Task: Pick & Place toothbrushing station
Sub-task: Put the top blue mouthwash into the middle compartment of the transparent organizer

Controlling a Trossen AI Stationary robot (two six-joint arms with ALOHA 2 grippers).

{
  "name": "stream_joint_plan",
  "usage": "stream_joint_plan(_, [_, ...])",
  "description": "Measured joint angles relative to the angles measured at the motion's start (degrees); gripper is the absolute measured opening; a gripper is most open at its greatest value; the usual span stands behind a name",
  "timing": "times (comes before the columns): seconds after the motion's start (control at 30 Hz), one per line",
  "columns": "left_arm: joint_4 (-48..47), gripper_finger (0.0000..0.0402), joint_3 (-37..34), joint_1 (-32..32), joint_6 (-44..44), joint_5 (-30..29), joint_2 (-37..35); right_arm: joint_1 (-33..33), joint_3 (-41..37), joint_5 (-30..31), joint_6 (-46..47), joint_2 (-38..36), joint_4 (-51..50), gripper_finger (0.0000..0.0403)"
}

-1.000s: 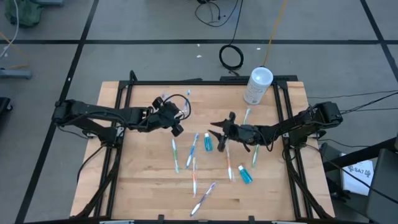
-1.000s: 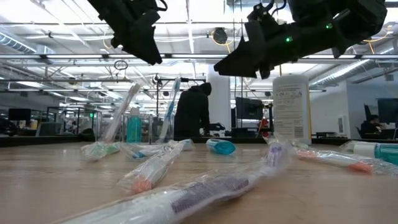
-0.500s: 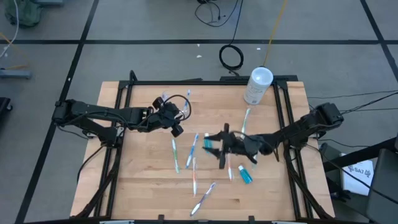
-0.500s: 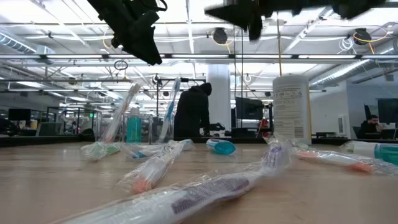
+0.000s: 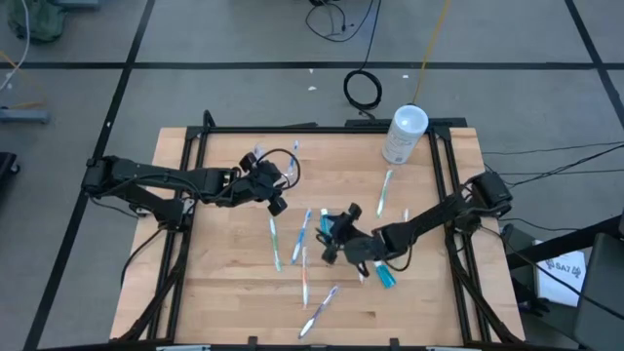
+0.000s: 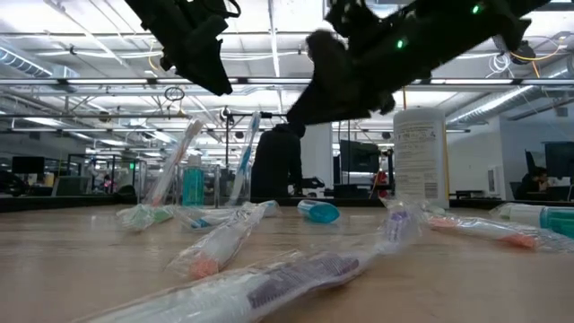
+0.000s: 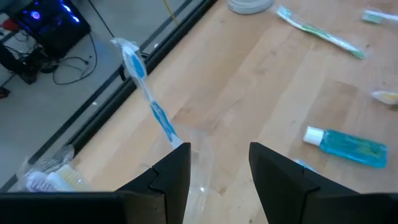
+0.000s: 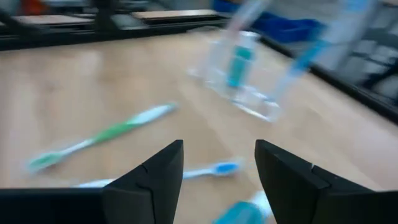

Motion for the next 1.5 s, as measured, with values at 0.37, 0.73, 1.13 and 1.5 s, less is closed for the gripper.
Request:
stream_joint_plan(0.37, [0.31,0.017,-0.02,-0.07,0.66,1.36,0.04,-3.99,0.0,-3.52,11.99,10.94,1.27,0.0194])
stream_joint_plan(0.73, [0.32,0.017,-0.02,-0.07,0.68,1.38,0.04,-4.67,0.02,-3.37,16.47,11.04,-0.91,0.0194])
stream_joint_plan(1.13, [0.4,0.017,-0.04,-0.07,0.67,1.38,0.04,-4.98,0.13,-8.9,22.92,10.84,-5.9,0.0194])
stream_joint_plan(1.5, [0.41,0.017,-0.04,-0.07,0.66,1.4,0.04,-4.99,0.04,-11.25,20.06,10.95,-9.39,0.0243])
